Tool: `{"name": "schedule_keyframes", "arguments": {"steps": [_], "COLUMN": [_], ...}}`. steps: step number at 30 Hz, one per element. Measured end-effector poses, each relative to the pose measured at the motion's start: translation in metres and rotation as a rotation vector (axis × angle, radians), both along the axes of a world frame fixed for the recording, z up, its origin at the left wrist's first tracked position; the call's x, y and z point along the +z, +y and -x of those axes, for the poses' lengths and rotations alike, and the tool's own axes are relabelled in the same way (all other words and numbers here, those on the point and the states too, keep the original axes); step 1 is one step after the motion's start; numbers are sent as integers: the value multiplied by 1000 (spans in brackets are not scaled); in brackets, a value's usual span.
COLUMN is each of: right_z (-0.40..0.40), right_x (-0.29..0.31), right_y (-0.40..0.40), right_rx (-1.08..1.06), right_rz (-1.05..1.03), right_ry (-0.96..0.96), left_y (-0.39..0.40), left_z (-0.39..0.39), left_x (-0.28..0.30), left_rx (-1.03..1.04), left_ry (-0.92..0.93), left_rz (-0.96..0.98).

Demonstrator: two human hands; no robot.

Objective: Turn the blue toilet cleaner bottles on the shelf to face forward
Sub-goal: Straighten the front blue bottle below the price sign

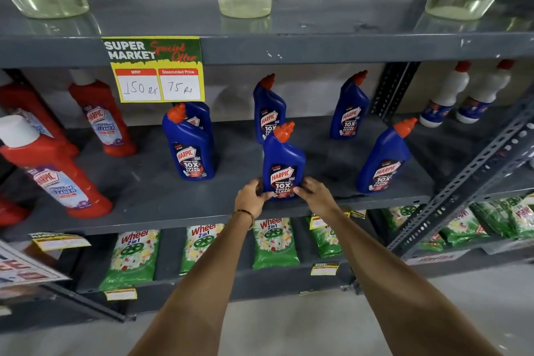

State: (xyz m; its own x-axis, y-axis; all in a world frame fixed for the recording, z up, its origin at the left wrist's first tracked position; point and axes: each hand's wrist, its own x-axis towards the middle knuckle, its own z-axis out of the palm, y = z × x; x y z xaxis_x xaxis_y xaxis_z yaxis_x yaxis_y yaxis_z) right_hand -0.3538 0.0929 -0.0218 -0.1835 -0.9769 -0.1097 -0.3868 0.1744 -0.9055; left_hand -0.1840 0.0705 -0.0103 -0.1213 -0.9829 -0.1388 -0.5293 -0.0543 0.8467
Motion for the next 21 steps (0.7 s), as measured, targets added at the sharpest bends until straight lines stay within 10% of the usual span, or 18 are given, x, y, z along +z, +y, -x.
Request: {"name": "schedule_keyframes", "arguments": {"steps": [21], "right_z": [-25], "right_x": [-7], "right_y": [21], "right_rx": [-313], "right_rz": [4], "right_ry": [114], "left_y": [1], "left_z": [-61], "left_x": [-5], "left_rx": [66], "left_ry": [18], "left_rz": [-40]}}
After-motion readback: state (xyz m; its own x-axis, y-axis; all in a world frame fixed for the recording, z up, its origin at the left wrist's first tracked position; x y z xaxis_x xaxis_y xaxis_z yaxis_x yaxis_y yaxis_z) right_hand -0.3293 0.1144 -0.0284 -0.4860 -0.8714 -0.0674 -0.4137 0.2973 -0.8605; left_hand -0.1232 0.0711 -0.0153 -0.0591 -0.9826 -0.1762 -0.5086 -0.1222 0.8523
